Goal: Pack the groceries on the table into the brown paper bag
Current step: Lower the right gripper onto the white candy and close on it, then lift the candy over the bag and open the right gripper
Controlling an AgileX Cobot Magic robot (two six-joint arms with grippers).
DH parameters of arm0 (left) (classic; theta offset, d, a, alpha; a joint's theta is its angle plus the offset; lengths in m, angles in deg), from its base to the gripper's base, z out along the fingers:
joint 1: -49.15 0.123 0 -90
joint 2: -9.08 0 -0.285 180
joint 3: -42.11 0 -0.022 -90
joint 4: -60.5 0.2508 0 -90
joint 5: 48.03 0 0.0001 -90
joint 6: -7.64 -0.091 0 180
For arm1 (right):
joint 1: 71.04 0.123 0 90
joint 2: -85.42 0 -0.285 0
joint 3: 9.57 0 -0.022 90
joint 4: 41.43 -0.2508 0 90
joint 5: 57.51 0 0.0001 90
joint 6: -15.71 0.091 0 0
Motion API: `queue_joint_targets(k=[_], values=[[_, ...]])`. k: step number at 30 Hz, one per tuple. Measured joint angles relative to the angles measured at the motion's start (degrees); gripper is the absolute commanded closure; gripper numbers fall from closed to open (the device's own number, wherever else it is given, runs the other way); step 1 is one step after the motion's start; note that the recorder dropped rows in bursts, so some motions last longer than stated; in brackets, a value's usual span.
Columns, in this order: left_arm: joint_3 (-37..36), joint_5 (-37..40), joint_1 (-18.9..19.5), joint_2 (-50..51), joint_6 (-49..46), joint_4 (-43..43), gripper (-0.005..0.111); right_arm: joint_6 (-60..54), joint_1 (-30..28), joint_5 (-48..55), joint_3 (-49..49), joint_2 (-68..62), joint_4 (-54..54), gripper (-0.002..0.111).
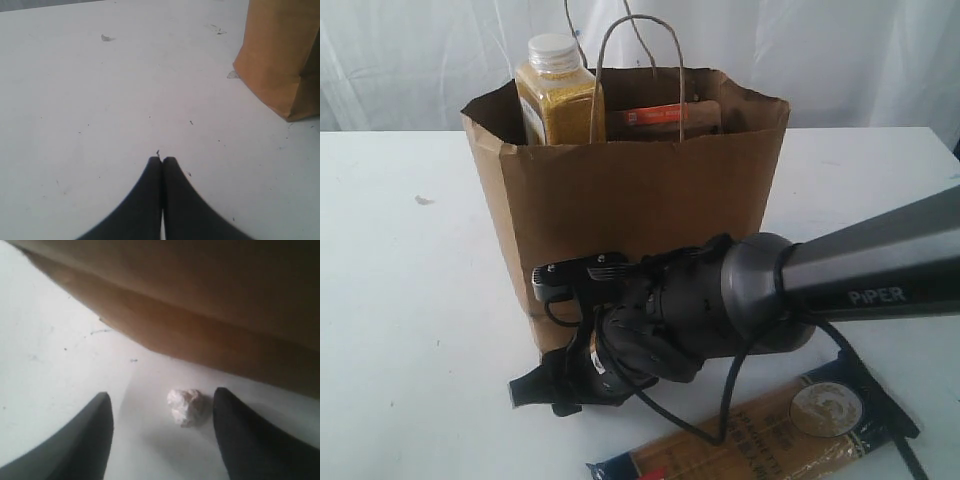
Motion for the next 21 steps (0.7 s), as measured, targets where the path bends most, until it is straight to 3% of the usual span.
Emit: queue_joint_targets(k=[8,15,21], values=[[0.0,0.0,0.0,0.0,0.0,0.0,0.107,0.0,-0.03,2.44,0.25,-0.14,0.28,0.091],[0.0,0.0,0.0,0.0,0.0,0.0,0.107,0.0,-0.03,2.56,0.25,0.03,0.63,0.094],[0.0,0.0,0.0,0.0,0.0,0.0,0.107,0.0,2.98,9.57,-0.01,4.14,4.08,0.094]])
